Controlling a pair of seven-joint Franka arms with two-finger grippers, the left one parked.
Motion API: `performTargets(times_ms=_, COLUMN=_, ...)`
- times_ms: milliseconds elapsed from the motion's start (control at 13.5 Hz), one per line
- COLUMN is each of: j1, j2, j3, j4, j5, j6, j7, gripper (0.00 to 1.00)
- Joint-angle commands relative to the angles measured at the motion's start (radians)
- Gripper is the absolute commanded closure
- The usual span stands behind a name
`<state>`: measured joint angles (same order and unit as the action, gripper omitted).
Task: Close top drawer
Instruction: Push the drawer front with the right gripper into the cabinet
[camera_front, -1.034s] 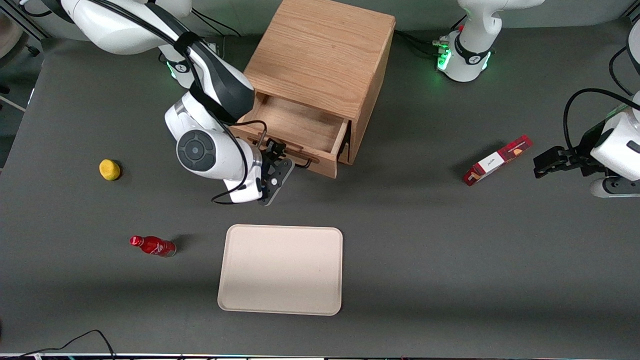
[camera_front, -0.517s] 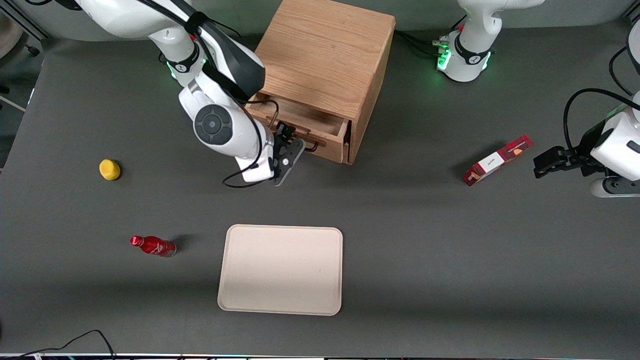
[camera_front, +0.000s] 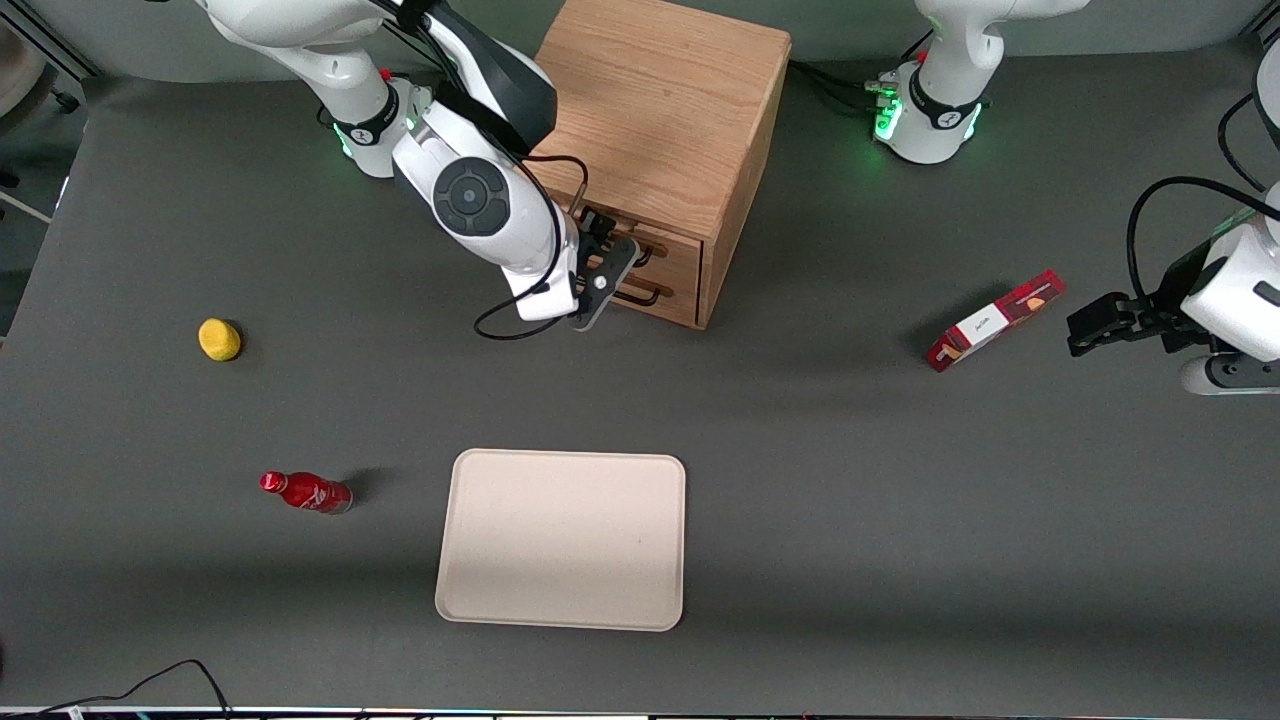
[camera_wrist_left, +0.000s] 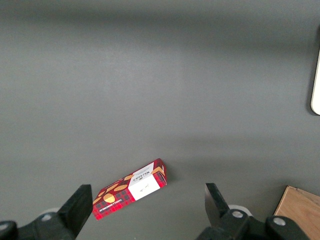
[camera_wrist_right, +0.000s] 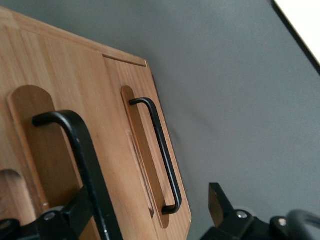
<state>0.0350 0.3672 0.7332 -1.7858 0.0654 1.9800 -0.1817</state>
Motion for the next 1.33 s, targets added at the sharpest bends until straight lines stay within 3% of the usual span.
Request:
performTargets(times_ms=0, j1=-0.010, j2=-0.040, j3=0.026, j4=-0.078, j5=0.027, j6=0.056, j7=0.048, gripper=0.00)
performTargets(times_ms=517, j1=-0.010, j2=-0.053, j3=0.031, j4=-0.025, j5=0.028, j6=-0.038, j7=0.059, gripper=0.00)
performTargets(times_ms=665, j1=-0.012, j2=-0.054, j3=0.029, j4=0.018, j5=0.066, j6=-0.082, j7=0.057, gripper=0.00)
performTargets(times_ms=960, j1=-0.014, j2=-0.053, j3=0.025, j4=0.103, j5=0.071, j6=-0.131, j7=0.061, gripper=0.00)
performTargets(times_ms=1256, j1=-0.015, j2=-0.141, j3=0.018, j4=0.193, j5=0.062, j6=-0.168, j7=0.241, gripper=0.00)
